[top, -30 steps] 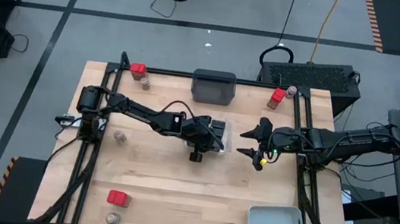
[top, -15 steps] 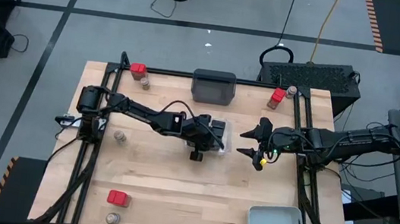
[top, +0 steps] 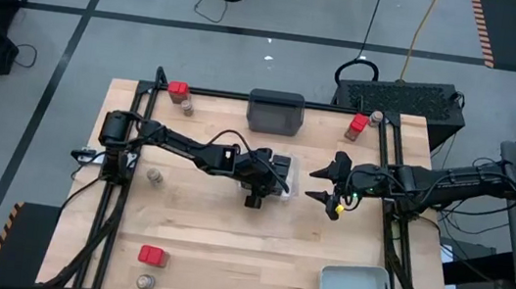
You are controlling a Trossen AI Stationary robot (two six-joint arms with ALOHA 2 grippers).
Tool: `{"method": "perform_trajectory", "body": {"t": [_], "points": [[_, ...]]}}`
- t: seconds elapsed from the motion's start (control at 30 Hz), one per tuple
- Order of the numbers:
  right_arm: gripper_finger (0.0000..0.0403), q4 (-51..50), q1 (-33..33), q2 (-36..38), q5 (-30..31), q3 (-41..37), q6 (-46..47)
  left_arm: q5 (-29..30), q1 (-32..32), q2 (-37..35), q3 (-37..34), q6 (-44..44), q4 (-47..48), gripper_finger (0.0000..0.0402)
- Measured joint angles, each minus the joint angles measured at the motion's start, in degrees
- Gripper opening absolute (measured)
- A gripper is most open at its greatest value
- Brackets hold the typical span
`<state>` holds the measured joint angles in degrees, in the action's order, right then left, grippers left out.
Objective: Sort spices by type
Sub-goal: Put the red seasoning bottle into the gray bin
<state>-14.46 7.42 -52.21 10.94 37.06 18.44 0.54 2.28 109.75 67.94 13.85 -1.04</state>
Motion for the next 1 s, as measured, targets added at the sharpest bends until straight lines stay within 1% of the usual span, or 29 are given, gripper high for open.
{"method": "perform_trajectory", "body": {"t": [0.33, 0.47, 0.73, 1.0], "points": [[0.0263, 0.0, 0.0, 0.0, 0.0, 0.0, 0.0, 0.0, -0.1, 0.0, 0.0, 0.0, -0.1, 0.0213], [0.0263, 0.0, 0.0, 0.0, 0.0, 0.0, 0.0, 0.0, -0.1, -1.4, 0.0, 0.0, 0.0, 0.0213], [0.0263, -0.1, 0.0, 0.0, 0.0, 0.0, 0.0, -0.1, -0.1, -7.7, 0.1, 0.0, 2.1, 0.0213], [0.0263, -0.3, 0.0, 0.0, 0.0, 0.0, 0.0, 0.8, -0.2, -15.3, 0.1, 0.0, 9.9, 0.0213]]}}
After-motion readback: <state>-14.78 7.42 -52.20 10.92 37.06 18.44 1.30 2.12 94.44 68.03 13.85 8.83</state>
